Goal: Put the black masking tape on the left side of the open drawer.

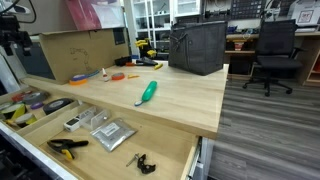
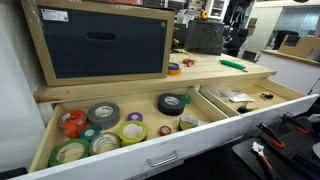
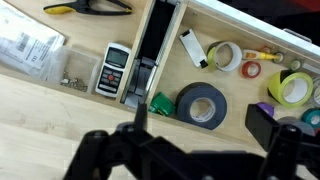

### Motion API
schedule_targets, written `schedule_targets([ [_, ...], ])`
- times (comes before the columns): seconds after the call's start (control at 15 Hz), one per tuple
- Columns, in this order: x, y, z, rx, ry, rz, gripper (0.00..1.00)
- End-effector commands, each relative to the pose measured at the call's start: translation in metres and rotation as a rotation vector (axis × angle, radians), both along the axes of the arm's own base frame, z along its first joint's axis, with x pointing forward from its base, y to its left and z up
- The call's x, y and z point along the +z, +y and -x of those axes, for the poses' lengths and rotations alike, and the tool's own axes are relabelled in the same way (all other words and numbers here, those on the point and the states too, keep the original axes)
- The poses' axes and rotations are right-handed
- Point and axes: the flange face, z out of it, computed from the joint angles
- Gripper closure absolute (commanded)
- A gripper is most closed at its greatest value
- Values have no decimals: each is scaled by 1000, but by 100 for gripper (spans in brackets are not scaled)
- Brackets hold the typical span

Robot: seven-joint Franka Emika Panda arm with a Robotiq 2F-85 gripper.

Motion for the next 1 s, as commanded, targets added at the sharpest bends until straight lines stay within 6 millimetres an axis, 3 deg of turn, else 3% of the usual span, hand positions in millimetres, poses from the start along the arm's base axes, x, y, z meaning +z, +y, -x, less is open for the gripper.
schedule_targets([
  [0.0, 22, 6, 1, -67, 41, 5, 0],
  [0.4, 33, -5, 5, -196, 72, 33, 0],
  [0.93, 47, -61, 21, -256, 200, 72, 0],
])
